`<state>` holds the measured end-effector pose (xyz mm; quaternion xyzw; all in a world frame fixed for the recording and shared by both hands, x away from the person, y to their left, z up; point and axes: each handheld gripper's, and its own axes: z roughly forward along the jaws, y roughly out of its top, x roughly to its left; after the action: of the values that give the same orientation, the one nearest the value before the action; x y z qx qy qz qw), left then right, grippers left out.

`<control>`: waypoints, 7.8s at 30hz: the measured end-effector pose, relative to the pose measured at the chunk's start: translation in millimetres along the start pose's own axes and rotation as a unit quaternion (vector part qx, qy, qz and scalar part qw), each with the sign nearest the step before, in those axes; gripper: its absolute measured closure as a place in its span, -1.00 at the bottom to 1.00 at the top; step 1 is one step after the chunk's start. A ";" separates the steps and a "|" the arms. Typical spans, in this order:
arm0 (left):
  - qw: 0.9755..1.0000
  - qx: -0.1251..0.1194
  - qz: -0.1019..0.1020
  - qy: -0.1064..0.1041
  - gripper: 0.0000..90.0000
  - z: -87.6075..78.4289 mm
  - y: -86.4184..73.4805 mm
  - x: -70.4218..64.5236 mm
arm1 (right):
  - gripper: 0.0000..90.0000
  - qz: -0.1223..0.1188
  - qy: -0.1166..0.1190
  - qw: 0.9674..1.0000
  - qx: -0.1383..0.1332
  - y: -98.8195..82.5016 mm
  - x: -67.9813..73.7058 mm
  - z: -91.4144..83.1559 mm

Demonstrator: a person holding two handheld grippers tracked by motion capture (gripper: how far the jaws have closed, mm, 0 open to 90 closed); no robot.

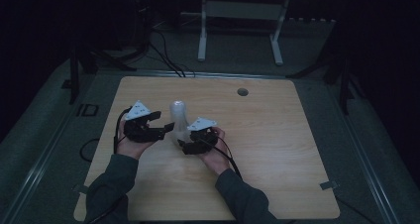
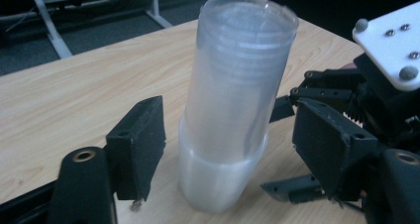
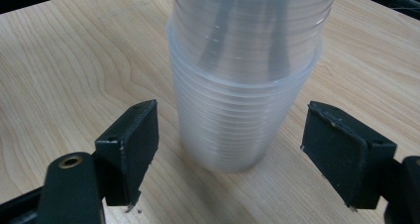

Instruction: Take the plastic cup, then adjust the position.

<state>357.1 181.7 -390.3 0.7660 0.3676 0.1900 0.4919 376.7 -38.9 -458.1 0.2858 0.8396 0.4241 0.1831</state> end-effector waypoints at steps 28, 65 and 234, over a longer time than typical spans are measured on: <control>0.999 -0.011 0.030 -0.002 -0.40 36.6 28.3 -5.1 | -0.50 0.000 0.007 1.000 -0.003 1.5 -6.7 2.1; 0.999 -0.032 0.030 -0.007 -0.10 24.1 45.0 -6.9 | -0.61 -0.007 0.024 0.999 -0.045 15.4 -11.2 6.1; 0.993 -0.098 -0.031 -0.050 -0.08 -70.0 19.0 1.8 | -0.50 -0.001 0.121 0.985 -0.125 10.9 -8.3 -59.2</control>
<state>319.7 221.4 -342.4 0.7109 0.3458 0.1709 0.5880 354.1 -74.9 -414.7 0.2064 0.7965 0.5566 0.1151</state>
